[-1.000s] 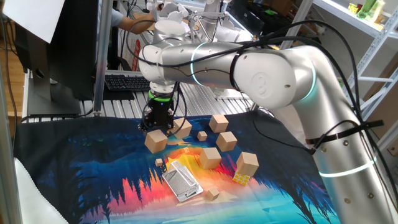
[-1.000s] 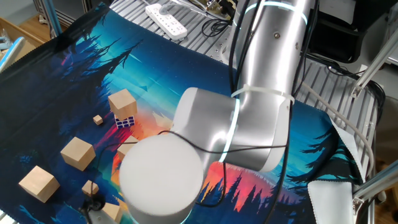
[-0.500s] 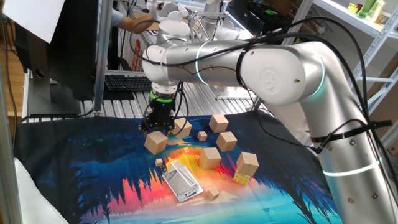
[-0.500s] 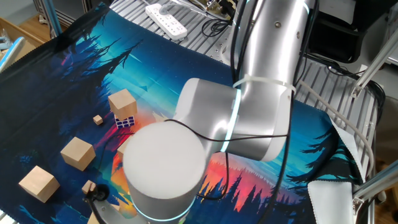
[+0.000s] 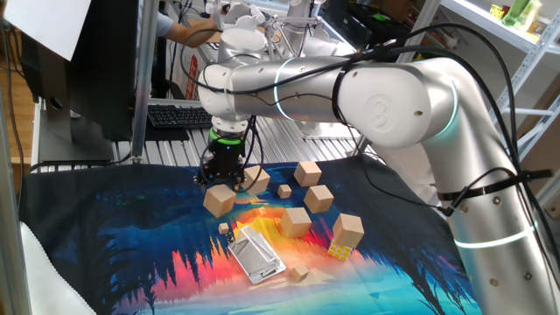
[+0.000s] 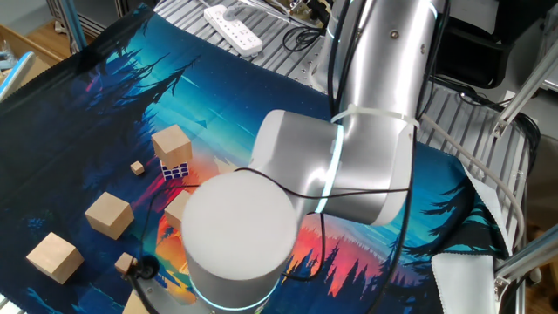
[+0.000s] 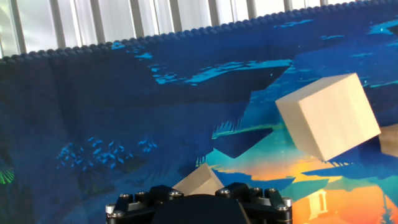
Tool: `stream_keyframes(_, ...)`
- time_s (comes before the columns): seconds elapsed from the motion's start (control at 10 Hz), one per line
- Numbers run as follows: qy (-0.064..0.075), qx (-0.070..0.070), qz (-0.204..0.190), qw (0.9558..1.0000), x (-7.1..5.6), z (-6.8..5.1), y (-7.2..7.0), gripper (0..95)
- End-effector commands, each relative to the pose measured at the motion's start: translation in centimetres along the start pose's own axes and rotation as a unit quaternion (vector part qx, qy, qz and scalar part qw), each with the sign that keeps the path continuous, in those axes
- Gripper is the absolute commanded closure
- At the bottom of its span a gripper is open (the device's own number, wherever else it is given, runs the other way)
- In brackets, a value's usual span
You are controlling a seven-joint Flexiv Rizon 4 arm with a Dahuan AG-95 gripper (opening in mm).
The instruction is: Stack the blocks into a pyramid shape
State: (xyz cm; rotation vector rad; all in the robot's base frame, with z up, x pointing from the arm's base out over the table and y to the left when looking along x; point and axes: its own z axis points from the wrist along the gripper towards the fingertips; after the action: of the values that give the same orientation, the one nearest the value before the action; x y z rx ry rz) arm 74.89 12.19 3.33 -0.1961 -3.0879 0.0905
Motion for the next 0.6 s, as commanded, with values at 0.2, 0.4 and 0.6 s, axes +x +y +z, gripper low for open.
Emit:
stream_keyframes(0.2,0.002,-0.002,-0.008,1.0000,0.16,-0.08,0.06,19.0)
stream_keyframes(0.4,0.001,-0.002,0.002,1.0000,0.22,-0.10,0.11,19.0)
stream_keyframes(0.6,-0.001,0.000,0.004,1.0000,0.23,-0.12,0.09,19.0)
